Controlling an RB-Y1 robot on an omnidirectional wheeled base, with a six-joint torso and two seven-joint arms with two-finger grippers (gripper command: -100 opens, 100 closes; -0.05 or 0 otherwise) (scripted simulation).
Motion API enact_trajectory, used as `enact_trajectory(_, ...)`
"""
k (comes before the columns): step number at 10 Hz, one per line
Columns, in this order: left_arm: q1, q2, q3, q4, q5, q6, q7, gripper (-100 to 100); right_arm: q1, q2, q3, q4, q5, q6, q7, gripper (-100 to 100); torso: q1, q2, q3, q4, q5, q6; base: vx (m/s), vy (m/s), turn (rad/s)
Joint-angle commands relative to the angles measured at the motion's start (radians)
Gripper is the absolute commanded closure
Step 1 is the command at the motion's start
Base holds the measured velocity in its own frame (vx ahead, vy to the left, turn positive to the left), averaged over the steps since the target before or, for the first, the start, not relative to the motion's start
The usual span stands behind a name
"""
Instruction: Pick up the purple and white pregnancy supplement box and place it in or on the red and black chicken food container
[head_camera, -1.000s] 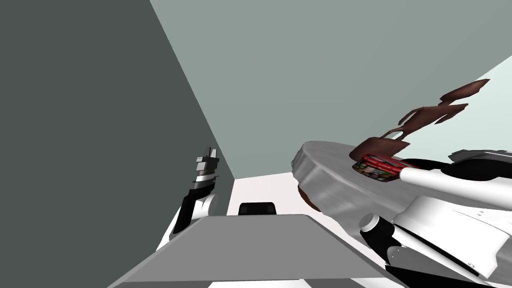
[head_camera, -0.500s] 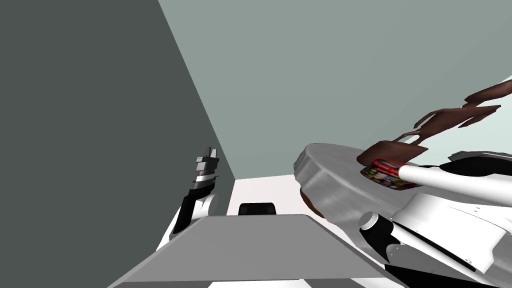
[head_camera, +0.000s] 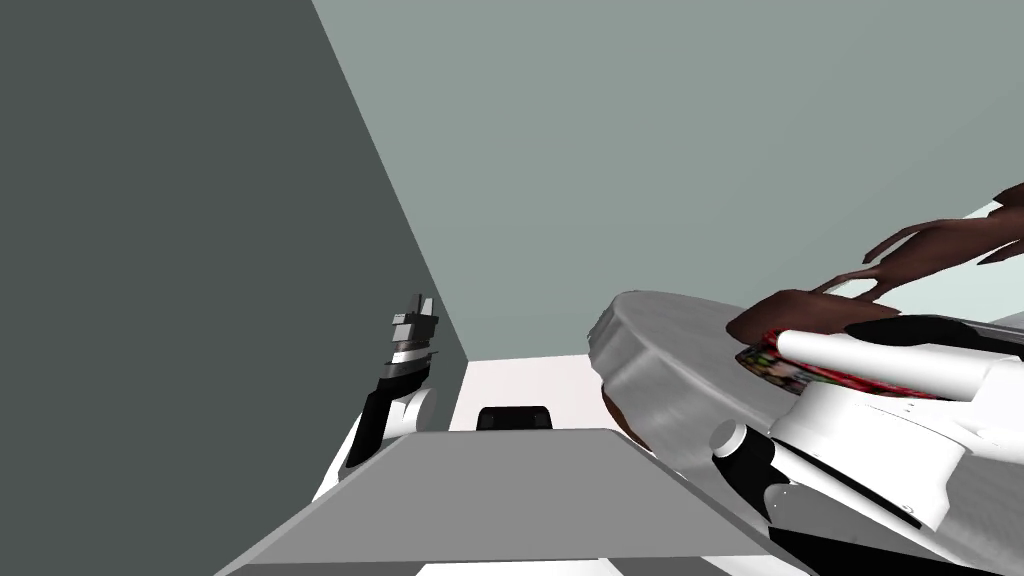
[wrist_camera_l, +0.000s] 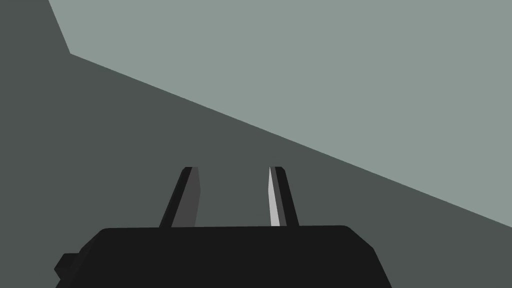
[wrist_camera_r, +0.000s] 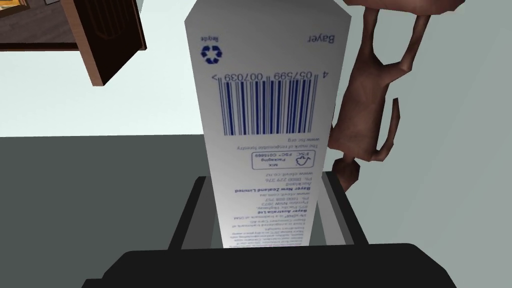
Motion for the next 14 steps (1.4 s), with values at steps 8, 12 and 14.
enact_trajectory(8,0.0,0.0,0.0,0.0,0.0,0.0,0.0,0,0.001,0.015,0.019,0.02,0.052,0.078,0.05,-100,0.011,0.006,0.004,0.001,0.004,0.001,0.034,-0.065,0.035)
enact_trajectory(12,0.0,0.0,0.0,0.0,0.0,0.0,0.0,0,-0.011,0.003,0.012,0.01,0.046,0.102,0.073,-100,0.012,0.007,0.004,0.002,0.004,0.001,-0.006,-0.003,0.028)
enact_trajectory(14,0.0,0.0,0.0,0.0,0.0,0.0,0.0,0,-0.028,-0.015,0.003,-0.004,0.037,0.139,0.108,-100,0.01,0.01,0.006,0.002,0.004,0.0,-0.058,-0.037,0.079)
